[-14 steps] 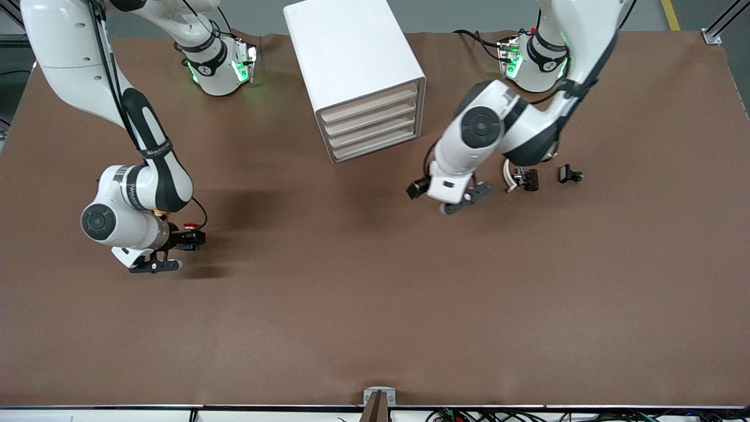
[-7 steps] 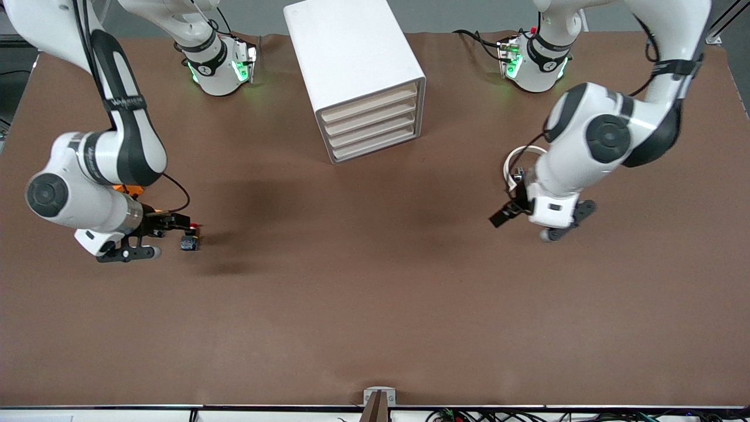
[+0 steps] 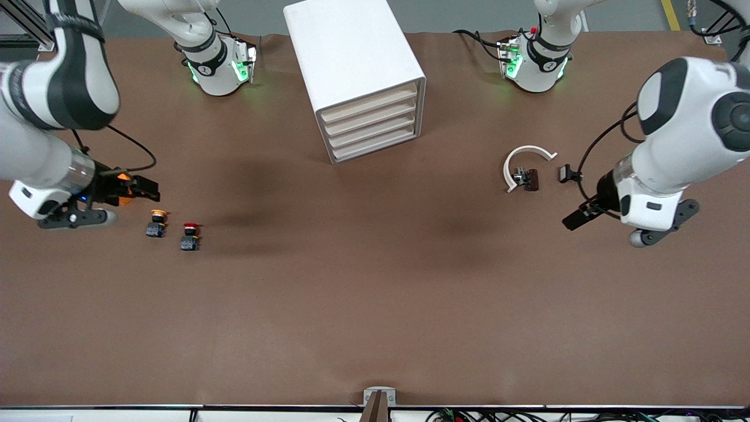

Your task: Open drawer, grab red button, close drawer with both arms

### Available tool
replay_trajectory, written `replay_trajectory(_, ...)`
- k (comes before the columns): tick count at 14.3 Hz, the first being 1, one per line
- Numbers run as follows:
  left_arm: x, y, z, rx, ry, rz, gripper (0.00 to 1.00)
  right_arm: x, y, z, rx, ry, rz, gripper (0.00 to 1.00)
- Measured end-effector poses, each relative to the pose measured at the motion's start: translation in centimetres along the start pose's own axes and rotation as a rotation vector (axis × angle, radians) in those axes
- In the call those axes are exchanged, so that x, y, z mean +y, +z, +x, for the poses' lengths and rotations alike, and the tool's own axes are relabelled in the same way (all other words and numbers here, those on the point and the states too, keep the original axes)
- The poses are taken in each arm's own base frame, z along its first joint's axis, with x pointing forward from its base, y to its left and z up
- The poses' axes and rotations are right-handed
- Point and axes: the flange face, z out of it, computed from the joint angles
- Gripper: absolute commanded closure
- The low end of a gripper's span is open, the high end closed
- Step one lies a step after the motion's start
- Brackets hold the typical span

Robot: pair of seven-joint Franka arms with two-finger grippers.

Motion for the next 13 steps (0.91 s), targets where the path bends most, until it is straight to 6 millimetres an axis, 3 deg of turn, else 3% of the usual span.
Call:
replay_trajectory(3,-1.2,-3.6,0.8,0.021,0.06,0.021,0.0,0.9,-6.4,-0.9,0.025,0.015,0.001,0.0)
replay_trajectory(5,-2.3,-5.2,0.9,0.044,0.124,0.048,0.0,1.9,-9.4,-1.0,0.068,0.032,-0.002,0.0)
replay_trajectory(10,-5.9,-9.4,-0.6,0.044,0.266,0.117,0.0,2.8,-12.4,-1.3,0.112,0.048,-0.007,0.0)
replay_trajectory(13,-7.9,-10.8,-1.3,0.01,0.345,0.136,0.0,2.7,-14.5,-1.6,0.133,0.046,-0.01,0.0)
